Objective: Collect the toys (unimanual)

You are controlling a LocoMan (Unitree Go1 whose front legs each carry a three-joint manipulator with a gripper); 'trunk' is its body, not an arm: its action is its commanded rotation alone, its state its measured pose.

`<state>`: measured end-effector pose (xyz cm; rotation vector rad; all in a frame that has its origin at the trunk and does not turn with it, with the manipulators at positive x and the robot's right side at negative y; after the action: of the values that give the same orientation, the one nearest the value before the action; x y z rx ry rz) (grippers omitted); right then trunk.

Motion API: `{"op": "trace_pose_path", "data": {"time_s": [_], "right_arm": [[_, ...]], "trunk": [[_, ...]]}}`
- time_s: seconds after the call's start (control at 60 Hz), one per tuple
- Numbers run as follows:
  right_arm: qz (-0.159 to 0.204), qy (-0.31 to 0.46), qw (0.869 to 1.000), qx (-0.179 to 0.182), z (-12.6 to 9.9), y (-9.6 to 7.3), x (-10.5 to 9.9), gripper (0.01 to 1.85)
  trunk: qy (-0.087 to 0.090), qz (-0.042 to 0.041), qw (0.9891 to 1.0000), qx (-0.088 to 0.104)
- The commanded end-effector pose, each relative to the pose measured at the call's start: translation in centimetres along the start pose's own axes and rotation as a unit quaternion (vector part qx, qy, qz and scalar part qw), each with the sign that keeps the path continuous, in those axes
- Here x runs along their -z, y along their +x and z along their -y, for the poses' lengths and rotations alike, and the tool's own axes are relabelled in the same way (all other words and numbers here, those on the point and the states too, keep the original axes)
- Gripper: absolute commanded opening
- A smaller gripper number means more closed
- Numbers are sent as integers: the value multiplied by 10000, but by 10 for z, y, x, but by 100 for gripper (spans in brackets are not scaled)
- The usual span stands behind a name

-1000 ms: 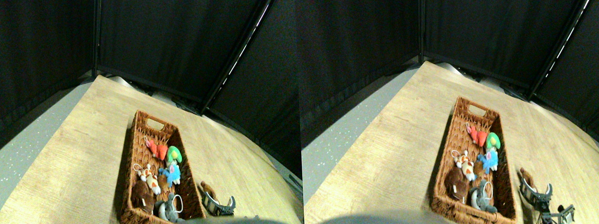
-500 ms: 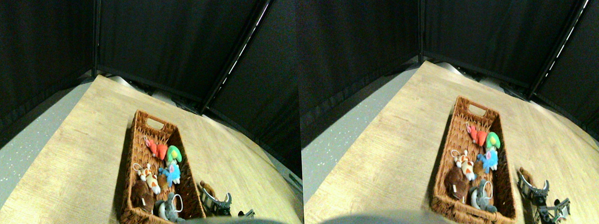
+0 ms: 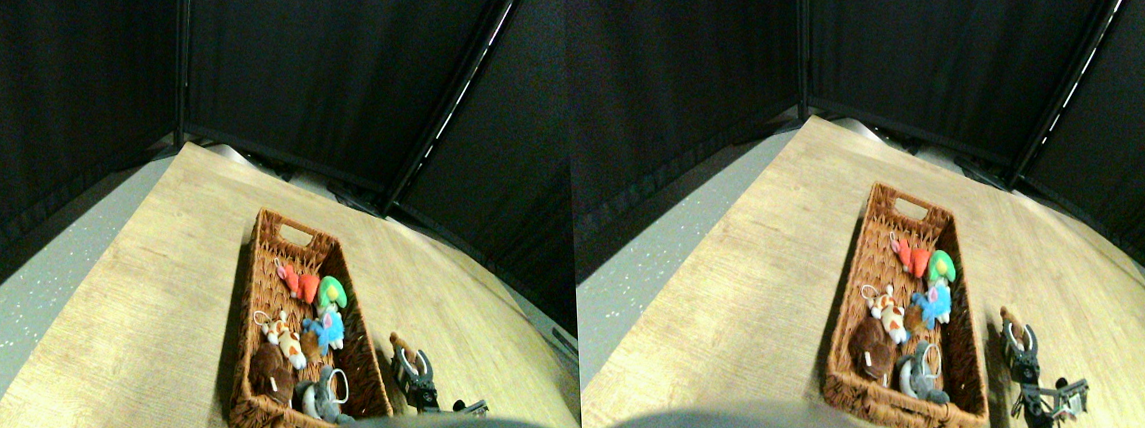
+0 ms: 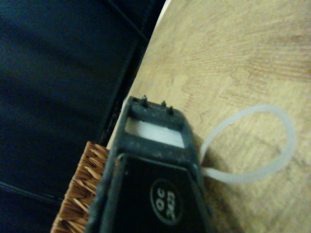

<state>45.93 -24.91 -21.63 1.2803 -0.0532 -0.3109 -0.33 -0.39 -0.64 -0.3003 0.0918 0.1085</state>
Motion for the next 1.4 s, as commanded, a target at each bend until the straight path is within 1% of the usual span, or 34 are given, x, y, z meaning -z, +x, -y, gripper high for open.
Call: {"op": "trace_pose_path", "data": {"time_s": [0.017, 0.067, 0.1, 0.117, 0.133, 0.15, 0.183, 0.25, 0.267, 0.317, 0.333, 0.35, 0.367, 0.433, 0.467, 0.5, 0.533, 0.583, 0.633, 0.7, 0.75, 0.767, 0.867, 0.883, 0.967, 1.067, 1.167, 1.25, 1.317, 1.35, 1.4], "right_arm": [[15, 55, 9991, -424, -20, -2, 2, 6], [-51, 11, 9989, -474, -27, -3, 3, 6], [-254, -112, 9980, -575, -34, -3, 5, 6], [-362, -32, 9972, -658, -38, -3, 6, 6], [-407, -159, 9964, -725, -42, -4, 7, 6], [-407, -159, 9964, -725, -42, -4, 7, 6], [-460, -494, 9945, -797, -52, -5, 10, 6], [-460, -494, 9945, -797, -52, -5, 10, 6], [-588, -549, 9931, -855, -71, -5, 18, 6], [-680, -513, 9923, -904, -84, -5, 23, 6], [-680, -513, 9923, -904, -84, -5, 23, 6], [-707, -666, 9901, -1017, -94, -6, 27, 6], [-761, -727, 9888, -1058, -98, -6, 29, 6], [-823, -749, 9879, -1084, -102, -5, 31, 6], [-833, -795, 9874, -1083, -116, -7, 36, 6], [-886, -883, 9852, -1169, -122, -6, 40, 6], [-854, -943, 9849, -1170, -124, -5, 41, 6], [-977, -959, 9836, -1176, -131, -5, 45, 6], [-1062, -993, 9818, -1224, -135, -5, 48, 6], [-1028, -1103, 9808, -1237, -140, -6, 53, 6], [-1161, -1042, 9800, -1232, -144, -7, 59, 6], [-1255, -992, 9793, -1239, -145, -8, 61, 6], [-1386, -1080, 9764, -1257, -148, -9, 68, 6], [-1475, -1075, 9752, -1252, -149, -11, 70, 6], [-1551, -1054, 9740, -1274, -150, -15, 77, 6], [-1561, -998, 9739, -1309, -152, -21, 84, 6], [-1772, -948, 9703, -1348, -155, -28, 94, 6], [-1797, -986, 9702, -1290, -157, -32, 98, 6], [-1787, -1016, 9706, -1255, -157, -34, 100, 6], [-1855, -1043, 9697, -1204, -155, -34, 102, 6], [-1791, -1076, 9710, -1165, -154, -35, 103, 6]], "trunk": [[-77, -33, 10000, -23], [-72, -13, 10000, -20], [-75, -5, 10000, -18], [-75, -5, 10000, -18], [-79, 12, 10000, -20], [-79, 12, 10000, -20], [-100, 41, 9999, -28], [-100, 41, 9999, -28], [-141, 68, 9999, -39], [-164, 93, 9998, -55], [-168, 97, 9998, -58], [-189, 109, 9997, -67], [-197, 113, 9997, -70], [-212, 122, 9997, -77], [-272, 144, 9995, -119], [-300, 163, 9993, -146], [-324, 170, 9992, -160], [-361, 177, 9990, -176], [-405, 192, 9988, -191], [-464, 209, 9985, -226], [-494, 206, 9983, -248], [-507, 208, 9982, -259], [-574, 217, 9977, -303], [-589, 220, 9975, -312], [-648, 231, 9970, -362], [-722, 236, 9962, -425], [-774, 253, 9956, -462], [-798, 261, 9954, -471], [-815, 244, 9952, -483], [-820, 252, 9951, -493], [-822, 247, 9951, -498]]}}
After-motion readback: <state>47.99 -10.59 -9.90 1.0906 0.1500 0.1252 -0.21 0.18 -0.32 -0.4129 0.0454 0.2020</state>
